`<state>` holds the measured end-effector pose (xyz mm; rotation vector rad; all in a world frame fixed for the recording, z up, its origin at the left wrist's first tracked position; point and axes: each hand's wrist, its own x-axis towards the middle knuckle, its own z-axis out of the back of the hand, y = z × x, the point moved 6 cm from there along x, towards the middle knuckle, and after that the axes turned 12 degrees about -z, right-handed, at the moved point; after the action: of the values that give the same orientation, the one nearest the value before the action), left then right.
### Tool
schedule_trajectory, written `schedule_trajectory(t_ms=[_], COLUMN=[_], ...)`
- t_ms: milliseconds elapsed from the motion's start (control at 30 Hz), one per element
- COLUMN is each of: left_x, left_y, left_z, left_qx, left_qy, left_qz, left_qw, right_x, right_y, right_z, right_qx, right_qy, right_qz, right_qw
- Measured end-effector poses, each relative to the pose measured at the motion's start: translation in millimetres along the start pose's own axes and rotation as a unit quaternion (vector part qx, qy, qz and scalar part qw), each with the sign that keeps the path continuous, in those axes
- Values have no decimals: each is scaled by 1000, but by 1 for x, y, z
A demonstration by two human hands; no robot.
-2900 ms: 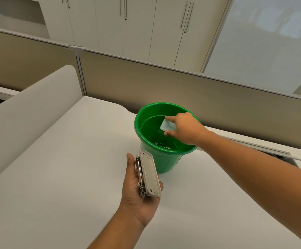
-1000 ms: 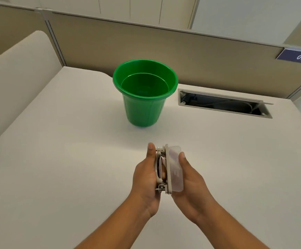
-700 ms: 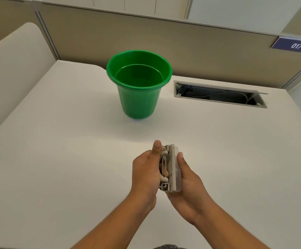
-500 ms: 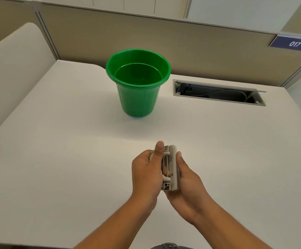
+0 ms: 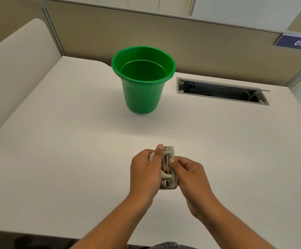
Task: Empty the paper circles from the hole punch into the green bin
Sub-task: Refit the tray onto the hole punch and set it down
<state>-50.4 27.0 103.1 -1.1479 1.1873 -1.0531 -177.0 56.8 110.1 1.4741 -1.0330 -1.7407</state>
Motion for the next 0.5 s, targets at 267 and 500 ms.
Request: schedule_trajectory(t_ms=[267,500], left_x=[6,-3], left_y=[-8,-3], left_z=[22,8], left_qx=[-25,-66], left_qy=[1,137], left_qz=[-33,41], left_qw=[999,987], right_x=[-2,-5], right_y=[2,4], right_z=[15,14], right_qx=[22,28], right_qy=[-28,-11], right_qz=[-19,-9], right_qw=[999,999])
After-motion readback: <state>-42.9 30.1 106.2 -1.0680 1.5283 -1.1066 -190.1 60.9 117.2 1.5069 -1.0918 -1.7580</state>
